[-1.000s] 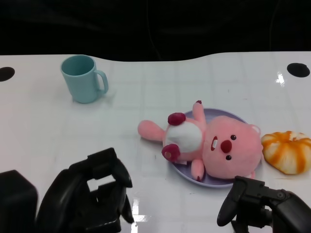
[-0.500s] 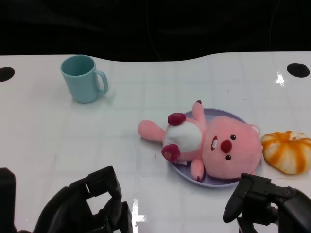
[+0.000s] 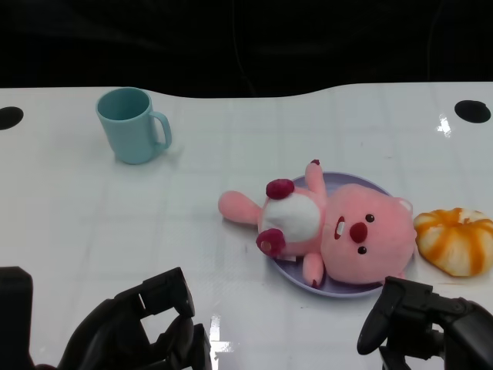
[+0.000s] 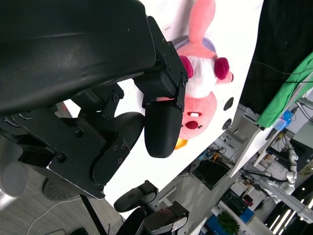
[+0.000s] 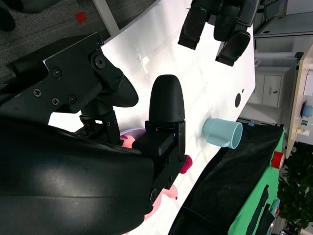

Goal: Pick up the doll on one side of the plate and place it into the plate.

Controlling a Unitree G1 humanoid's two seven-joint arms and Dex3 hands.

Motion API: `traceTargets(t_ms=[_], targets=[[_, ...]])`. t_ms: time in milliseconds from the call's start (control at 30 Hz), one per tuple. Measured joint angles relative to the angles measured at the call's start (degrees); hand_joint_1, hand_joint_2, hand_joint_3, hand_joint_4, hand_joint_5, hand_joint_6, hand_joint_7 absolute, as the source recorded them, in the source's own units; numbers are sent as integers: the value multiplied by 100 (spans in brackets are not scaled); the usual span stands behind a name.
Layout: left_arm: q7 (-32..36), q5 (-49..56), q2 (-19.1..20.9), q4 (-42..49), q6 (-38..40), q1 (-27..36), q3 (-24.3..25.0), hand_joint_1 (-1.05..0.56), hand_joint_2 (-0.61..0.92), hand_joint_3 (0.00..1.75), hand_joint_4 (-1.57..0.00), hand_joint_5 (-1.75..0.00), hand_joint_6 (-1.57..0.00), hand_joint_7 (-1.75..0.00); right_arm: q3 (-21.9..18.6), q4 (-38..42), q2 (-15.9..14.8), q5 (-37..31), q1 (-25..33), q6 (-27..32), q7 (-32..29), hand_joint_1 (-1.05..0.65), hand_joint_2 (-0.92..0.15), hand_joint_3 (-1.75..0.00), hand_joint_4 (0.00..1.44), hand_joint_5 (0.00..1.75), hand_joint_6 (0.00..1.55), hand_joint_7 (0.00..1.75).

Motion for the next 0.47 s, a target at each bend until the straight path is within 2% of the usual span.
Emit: traceTargets(t_ms=[300,467], targets=[[-34,62,-2,42,-251,10,-39,-13,43,154,-87,-175,-71,-174,-33,18,1,72,-1,-3,31,2,-61,-120,62,175,53,154],[-50,100,0,49,-332,12,-66,-14,41,155,-87,-175,-71,-174,-31,25,1,72,-1,-15,30,2,-59,-122,62,175,54,149]])
